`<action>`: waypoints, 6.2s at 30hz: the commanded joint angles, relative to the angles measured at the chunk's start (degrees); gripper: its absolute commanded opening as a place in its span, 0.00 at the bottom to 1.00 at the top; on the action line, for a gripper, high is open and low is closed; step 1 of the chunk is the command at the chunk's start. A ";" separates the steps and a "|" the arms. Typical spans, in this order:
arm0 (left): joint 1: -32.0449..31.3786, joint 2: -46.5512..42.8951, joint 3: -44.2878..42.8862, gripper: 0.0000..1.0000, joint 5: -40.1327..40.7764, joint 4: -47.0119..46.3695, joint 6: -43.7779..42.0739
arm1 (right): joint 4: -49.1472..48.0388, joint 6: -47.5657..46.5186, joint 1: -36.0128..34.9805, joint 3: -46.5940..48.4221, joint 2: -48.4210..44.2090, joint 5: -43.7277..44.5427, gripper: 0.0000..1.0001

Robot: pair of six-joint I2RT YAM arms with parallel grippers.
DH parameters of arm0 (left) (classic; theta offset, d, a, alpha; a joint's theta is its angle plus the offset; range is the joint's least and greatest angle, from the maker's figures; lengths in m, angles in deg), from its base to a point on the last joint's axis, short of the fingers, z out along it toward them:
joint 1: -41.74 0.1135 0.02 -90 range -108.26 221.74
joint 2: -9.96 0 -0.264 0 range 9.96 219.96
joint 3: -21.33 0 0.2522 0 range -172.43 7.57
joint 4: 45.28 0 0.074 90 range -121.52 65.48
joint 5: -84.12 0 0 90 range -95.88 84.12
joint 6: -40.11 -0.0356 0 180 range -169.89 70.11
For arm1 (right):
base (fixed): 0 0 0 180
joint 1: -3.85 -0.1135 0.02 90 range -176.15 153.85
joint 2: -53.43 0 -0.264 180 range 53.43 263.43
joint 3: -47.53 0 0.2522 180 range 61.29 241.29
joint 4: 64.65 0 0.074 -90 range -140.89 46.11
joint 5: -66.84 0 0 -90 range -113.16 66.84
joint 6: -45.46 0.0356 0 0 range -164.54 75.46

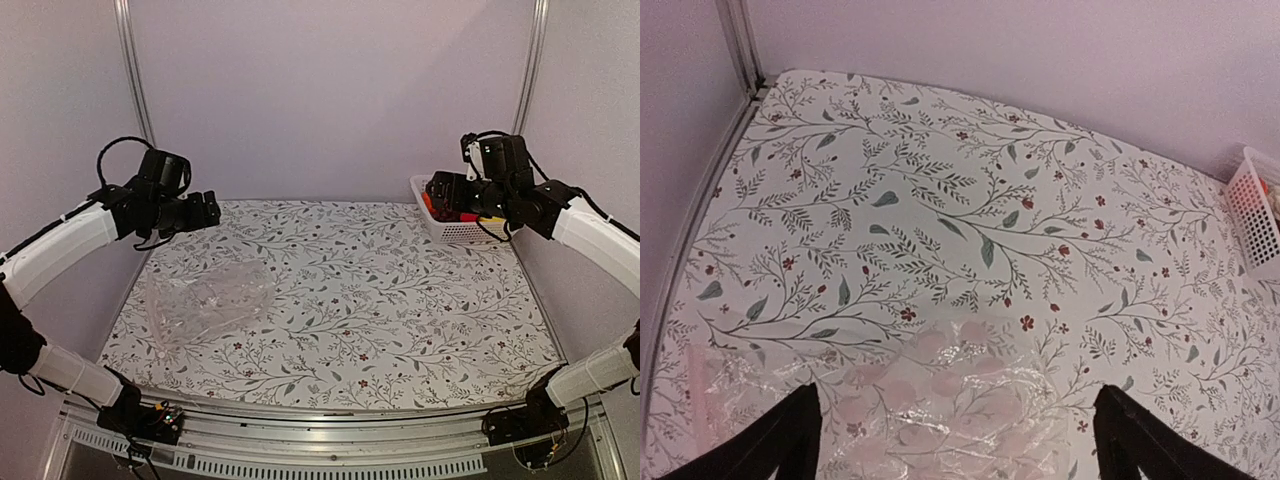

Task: Place the food in the zip-top bag and seal the zipper
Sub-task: Adjust the bin at the corner of the board, then pick up the zipper food storage bag at the corner of the board.

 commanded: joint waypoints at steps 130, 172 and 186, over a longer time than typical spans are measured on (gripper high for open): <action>3.96 -9.34 16.90 0.91 -9.14 7.63 15.73 | 23.12 14.70 -2.30 3.68 27.51 -17.58 0.03; 29.13 -5.46 33.58 0.71 -15.78 -16.53 10.78 | 29.82 -3.06 -9.47 25.88 25.33 -17.58 0.65; 29.21 -6.56 36.97 0.02 -34.16 -33.30 13.29 | 29.30 -1.07 -9.47 25.20 25.10 -19.50 0.64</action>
